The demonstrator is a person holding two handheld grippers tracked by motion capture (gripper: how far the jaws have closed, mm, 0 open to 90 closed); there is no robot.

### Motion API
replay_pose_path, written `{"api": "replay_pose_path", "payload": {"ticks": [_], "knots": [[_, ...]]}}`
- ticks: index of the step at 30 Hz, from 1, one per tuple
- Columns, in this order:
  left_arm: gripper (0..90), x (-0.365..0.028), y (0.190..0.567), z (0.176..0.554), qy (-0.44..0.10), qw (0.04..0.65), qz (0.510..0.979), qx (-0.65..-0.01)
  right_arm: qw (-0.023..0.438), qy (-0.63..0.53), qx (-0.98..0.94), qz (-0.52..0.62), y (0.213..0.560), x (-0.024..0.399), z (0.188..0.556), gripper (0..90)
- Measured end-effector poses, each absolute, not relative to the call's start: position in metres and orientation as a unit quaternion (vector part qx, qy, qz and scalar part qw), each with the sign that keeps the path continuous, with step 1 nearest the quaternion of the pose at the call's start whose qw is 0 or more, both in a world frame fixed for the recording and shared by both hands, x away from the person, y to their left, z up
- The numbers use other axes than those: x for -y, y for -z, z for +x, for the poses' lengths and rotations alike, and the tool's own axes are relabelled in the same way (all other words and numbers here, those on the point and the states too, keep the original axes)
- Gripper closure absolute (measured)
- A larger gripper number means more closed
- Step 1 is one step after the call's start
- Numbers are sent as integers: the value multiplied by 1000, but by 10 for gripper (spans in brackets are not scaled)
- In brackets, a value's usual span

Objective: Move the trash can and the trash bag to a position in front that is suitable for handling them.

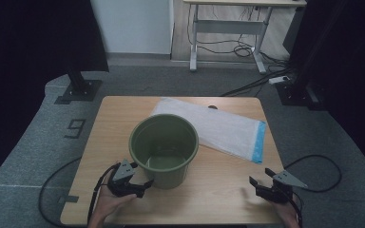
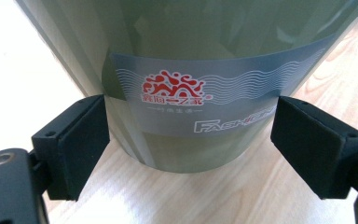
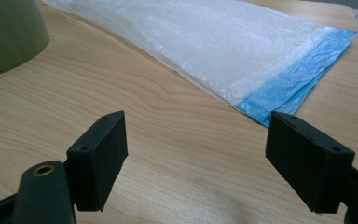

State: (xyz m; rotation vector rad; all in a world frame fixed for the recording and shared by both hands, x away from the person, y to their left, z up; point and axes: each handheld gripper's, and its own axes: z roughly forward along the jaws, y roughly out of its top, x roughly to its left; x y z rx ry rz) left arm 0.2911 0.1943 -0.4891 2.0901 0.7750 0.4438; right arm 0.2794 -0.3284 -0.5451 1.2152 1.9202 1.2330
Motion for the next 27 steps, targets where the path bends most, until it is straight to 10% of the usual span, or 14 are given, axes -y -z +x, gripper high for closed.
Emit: {"api": "replay_pose_path", "payload": {"ticks": [27], "knots": [[140, -152, 485, 334, -166, 430, 827, -322, 281, -443, -717, 458, 547, 329, 279, 204]]}}
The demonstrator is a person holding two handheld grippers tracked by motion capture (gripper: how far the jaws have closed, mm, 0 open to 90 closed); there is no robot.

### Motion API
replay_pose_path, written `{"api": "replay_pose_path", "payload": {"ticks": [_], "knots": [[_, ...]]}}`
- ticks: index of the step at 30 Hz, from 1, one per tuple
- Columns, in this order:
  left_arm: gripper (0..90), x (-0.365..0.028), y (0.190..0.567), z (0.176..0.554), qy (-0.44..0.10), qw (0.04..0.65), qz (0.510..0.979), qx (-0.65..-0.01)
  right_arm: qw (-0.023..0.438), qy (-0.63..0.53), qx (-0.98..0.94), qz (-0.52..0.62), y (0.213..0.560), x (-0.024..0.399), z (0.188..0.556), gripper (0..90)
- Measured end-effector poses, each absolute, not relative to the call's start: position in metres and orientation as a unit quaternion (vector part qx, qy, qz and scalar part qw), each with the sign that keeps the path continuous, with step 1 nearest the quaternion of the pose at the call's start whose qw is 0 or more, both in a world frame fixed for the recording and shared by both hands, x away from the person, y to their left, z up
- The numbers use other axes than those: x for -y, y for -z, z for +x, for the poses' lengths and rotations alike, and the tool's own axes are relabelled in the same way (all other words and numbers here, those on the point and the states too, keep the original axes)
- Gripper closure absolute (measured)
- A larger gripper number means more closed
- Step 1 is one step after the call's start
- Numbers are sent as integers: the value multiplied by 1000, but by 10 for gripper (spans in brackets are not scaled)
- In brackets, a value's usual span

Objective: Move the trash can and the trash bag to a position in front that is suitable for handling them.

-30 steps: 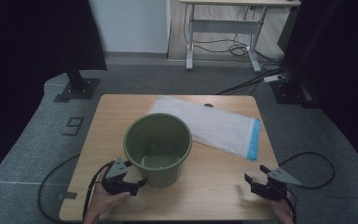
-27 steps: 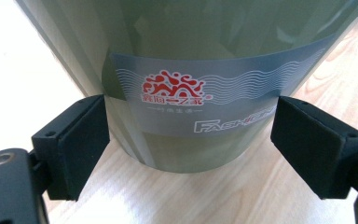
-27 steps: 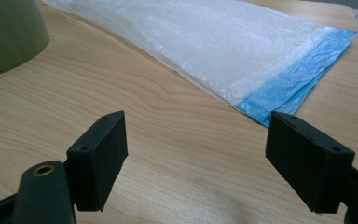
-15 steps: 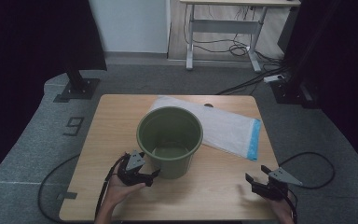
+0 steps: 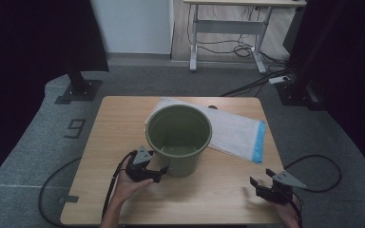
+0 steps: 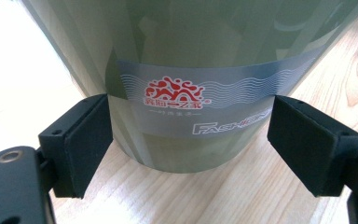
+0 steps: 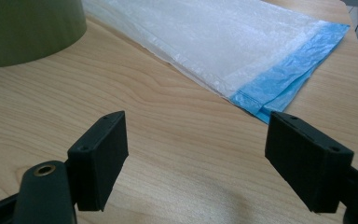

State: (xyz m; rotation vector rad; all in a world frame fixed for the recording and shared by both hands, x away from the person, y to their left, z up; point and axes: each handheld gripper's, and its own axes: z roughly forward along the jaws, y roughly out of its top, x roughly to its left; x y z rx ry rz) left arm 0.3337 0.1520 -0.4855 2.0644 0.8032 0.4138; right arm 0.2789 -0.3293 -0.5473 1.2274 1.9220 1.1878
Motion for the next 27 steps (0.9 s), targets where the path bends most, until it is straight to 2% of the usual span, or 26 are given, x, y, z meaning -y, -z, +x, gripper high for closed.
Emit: {"api": "replay_pose_path", "payload": {"ticks": [16, 27], "knots": [[147, -130, 481, 350, -159, 423, 835, -315, 269, -437, -724, 461, 549, 332, 280, 203], [147, -150, 474, 332, -174, 427, 826, -325, 274, -443, -720, 460, 547, 333, 279, 201]]}}
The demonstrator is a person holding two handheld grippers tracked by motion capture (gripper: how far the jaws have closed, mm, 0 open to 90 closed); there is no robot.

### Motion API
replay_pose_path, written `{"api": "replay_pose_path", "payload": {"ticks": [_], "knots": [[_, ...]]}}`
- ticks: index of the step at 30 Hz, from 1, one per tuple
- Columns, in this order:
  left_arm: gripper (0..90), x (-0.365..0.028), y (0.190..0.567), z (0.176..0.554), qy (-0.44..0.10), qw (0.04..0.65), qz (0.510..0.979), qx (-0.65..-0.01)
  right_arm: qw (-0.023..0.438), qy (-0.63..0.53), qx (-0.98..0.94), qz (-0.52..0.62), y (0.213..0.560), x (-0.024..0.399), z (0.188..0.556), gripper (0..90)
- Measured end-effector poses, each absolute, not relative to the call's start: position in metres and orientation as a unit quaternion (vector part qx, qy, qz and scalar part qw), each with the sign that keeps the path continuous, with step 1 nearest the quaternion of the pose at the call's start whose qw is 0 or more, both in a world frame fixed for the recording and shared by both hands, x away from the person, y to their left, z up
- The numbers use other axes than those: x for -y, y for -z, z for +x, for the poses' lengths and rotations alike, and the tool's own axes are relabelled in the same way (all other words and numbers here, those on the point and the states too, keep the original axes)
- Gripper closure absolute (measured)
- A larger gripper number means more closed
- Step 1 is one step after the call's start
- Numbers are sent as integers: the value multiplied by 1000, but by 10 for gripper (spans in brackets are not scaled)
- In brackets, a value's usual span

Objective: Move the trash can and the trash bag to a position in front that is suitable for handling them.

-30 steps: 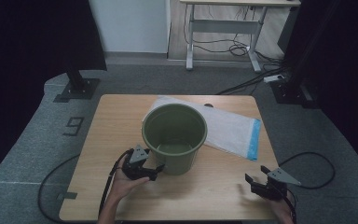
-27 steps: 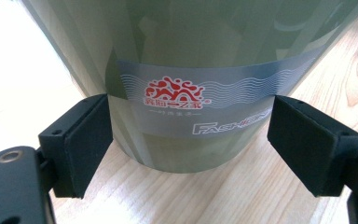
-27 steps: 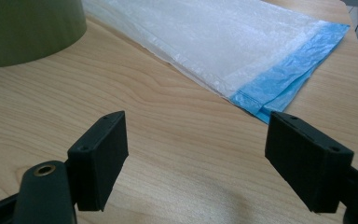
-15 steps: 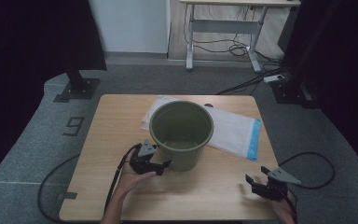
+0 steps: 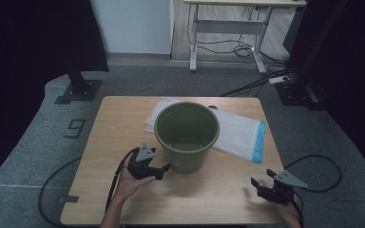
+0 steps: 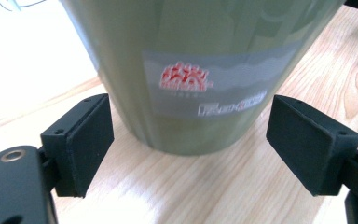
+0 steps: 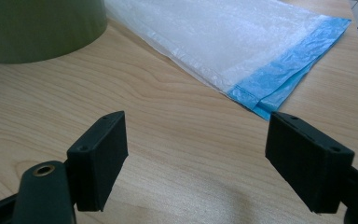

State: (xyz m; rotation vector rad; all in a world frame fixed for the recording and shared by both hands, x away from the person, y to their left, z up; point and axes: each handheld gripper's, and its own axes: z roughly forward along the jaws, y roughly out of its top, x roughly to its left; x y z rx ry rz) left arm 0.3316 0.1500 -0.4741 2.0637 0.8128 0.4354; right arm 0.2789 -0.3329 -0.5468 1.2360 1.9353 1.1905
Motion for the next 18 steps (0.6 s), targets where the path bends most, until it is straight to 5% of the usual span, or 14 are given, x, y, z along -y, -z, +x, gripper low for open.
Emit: {"api": "replay_pose_path", "payload": {"ticks": [18], "knots": [[146, -192, 490, 312, -163, 422, 811, -371, 291, -445, -707, 466, 538, 320, 296, 185]]}}
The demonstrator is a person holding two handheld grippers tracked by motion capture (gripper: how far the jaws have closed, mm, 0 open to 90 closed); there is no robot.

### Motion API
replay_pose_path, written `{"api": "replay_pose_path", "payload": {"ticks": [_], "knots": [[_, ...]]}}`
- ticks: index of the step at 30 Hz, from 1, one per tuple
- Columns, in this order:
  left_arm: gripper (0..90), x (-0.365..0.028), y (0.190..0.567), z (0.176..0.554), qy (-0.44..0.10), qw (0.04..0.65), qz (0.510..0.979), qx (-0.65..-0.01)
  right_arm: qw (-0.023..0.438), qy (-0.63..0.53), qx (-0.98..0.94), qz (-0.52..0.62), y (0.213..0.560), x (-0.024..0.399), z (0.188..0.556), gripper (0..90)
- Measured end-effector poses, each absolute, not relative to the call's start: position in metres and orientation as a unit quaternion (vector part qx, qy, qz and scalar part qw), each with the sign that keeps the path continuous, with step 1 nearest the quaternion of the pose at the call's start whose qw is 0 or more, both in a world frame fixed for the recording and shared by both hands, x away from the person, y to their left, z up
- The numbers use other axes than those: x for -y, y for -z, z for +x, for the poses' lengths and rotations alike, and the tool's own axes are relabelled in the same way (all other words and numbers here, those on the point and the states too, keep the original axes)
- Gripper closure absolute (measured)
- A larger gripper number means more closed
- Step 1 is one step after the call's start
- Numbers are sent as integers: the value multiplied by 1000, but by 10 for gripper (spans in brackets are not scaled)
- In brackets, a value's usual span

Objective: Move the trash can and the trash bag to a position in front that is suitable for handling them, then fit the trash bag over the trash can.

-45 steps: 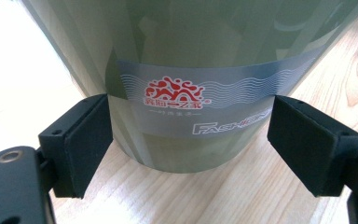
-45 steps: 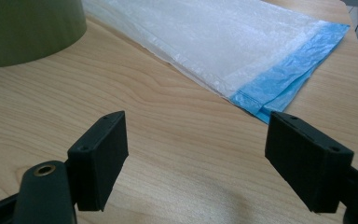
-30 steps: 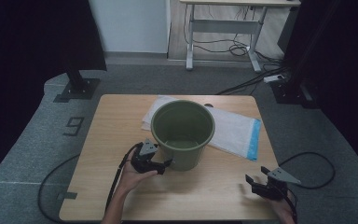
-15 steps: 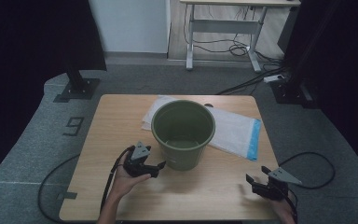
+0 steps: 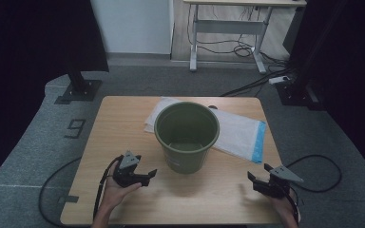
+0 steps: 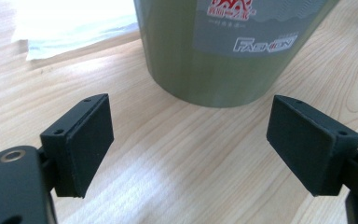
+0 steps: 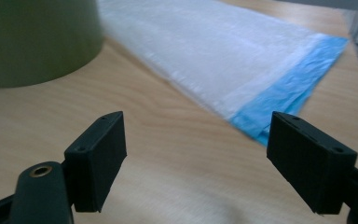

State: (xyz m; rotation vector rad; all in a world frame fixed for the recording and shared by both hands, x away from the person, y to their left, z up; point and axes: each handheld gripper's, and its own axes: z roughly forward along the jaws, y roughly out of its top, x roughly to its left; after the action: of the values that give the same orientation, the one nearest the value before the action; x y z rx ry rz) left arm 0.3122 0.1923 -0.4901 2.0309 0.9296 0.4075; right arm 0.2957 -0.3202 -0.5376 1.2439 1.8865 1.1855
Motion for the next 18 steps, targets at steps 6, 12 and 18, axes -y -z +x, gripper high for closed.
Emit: {"api": "replay_pose_path", "payload": {"ticks": [6, 12, 18], "knots": [[145, -206, 500, 309, -165, 410, 809, -387, 286, -461, -688, 482, 524, 321, 319, 182], [144, -216, 509, 309, -165, 403, 808, -398, 279, -449, -705, 472, 522, 310, 339, 182], [146, -221, 514, 309, -162, 403, 806, -402, 272, -448, -714, 465, 517, 295, 357, 184]]}}
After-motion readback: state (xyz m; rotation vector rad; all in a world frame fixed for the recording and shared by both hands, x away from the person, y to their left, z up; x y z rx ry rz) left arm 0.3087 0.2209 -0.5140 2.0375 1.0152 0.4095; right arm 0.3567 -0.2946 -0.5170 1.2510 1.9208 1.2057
